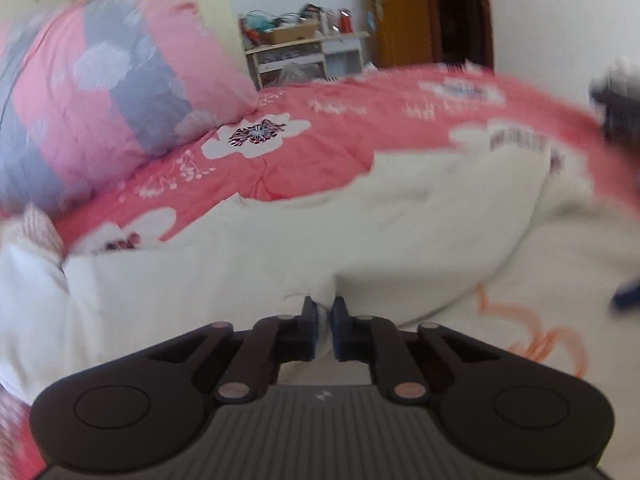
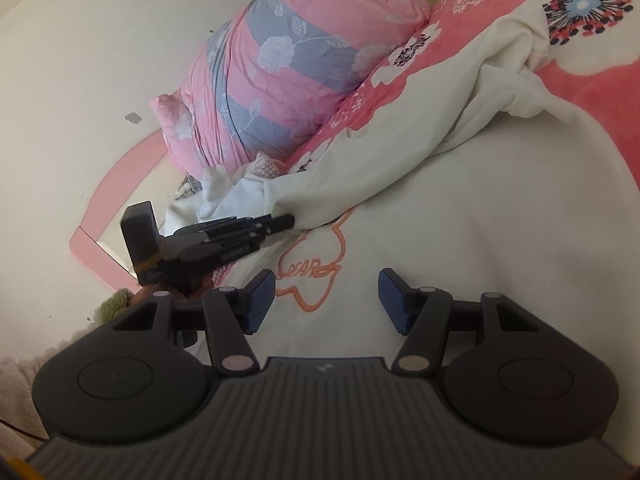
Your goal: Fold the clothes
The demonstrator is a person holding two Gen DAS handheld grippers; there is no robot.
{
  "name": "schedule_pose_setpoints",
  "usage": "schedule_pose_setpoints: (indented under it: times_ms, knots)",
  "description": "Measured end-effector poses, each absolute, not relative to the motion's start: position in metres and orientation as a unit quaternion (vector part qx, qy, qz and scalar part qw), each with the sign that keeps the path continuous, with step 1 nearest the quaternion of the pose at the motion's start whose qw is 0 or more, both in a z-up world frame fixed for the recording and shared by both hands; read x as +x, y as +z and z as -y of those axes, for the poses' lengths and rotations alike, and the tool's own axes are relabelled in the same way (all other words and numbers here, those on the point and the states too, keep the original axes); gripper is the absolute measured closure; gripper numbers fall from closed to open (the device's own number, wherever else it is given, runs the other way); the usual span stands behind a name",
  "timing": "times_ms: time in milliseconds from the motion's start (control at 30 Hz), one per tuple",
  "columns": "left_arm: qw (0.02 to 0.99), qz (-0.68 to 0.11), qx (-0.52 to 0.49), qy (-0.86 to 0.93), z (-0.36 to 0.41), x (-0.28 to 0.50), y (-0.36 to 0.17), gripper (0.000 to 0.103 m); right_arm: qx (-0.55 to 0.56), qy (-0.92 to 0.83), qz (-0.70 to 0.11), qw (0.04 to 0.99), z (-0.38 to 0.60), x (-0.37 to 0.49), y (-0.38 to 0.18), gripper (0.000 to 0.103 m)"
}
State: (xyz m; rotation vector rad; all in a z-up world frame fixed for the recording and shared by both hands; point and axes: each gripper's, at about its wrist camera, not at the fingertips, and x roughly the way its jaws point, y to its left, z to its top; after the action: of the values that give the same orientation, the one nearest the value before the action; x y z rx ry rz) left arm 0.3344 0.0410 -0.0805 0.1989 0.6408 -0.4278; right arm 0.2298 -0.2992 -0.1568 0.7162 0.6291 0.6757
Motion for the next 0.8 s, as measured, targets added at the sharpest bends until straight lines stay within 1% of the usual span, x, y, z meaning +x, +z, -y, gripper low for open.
schedule_pose_setpoints:
  times_ms: [100, 167, 267, 367, 467, 533, 600, 633, 667, 700, 733, 800]
  knots:
    - [0.914, -0.330, -0.085, -0.221, -0.075, 0.347, -0.055, 0.097, 0.348, 0.324, -0.293, 0.829, 0.302, 0.230, -0.158, 0.046]
    - [0.904, -0.328, -0.178, -0.207, -0.096, 0.352, -0.041, 0.097, 0.353, 0.327, -0.291, 0.827, 0.304, 0.230, -0.159, 0.046]
    - [0.886, -0.320, -0.283, -0.182, -0.125, 0.357, -0.028, 0.097, 0.357, 0.329, -0.289, 0.825, 0.305, 0.229, -0.160, 0.046]
    - [0.858, -0.322, -0.374, -0.142, -0.151, 0.360, -0.027, 0.097, 0.359, 0.329, -0.288, 0.825, 0.305, 0.229, -0.160, 0.046]
    - [0.830, -0.350, -0.428, -0.074, -0.174, 0.361, -0.041, 0.097, 0.362, 0.330, -0.288, 0.823, 0.306, 0.230, -0.160, 0.046]
    - [0.812, -0.391, -0.433, -0.028, -0.185, 0.363, -0.056, 0.096, 0.362, 0.330, -0.288, 0.823, 0.306, 0.231, -0.160, 0.046]
    - [0.800, -0.431, -0.417, 0.010, -0.193, 0.362, -0.070, 0.094, 0.361, 0.330, -0.288, 0.823, 0.305, 0.232, -0.160, 0.046]
    - [0.799, -0.445, -0.403, 0.028, -0.195, 0.361, -0.075, 0.088, 0.361, 0.330, -0.289, 0.823, 0.305, 0.232, -0.159, 0.046]
    - [0.822, -0.434, -0.366, 0.043, -0.190, 0.356, -0.070, 0.082, 0.361, 0.330, -0.289, 0.823, 0.305, 0.233, -0.159, 0.046]
    - [0.843, -0.422, -0.329, 0.058, -0.185, 0.351, -0.065, 0.070, 0.361, 0.330, -0.289, 0.823, 0.305, 0.233, -0.159, 0.046]
    - [0.862, -0.409, -0.290, 0.073, -0.181, 0.346, -0.060, 0.064, 0.360, 0.329, -0.289, 0.824, 0.305, 0.233, -0.159, 0.046]
    - [0.899, -0.375, -0.212, 0.086, -0.163, 0.338, -0.046, 0.063, 0.358, 0.329, -0.290, 0.824, 0.305, 0.233, -0.159, 0.046]
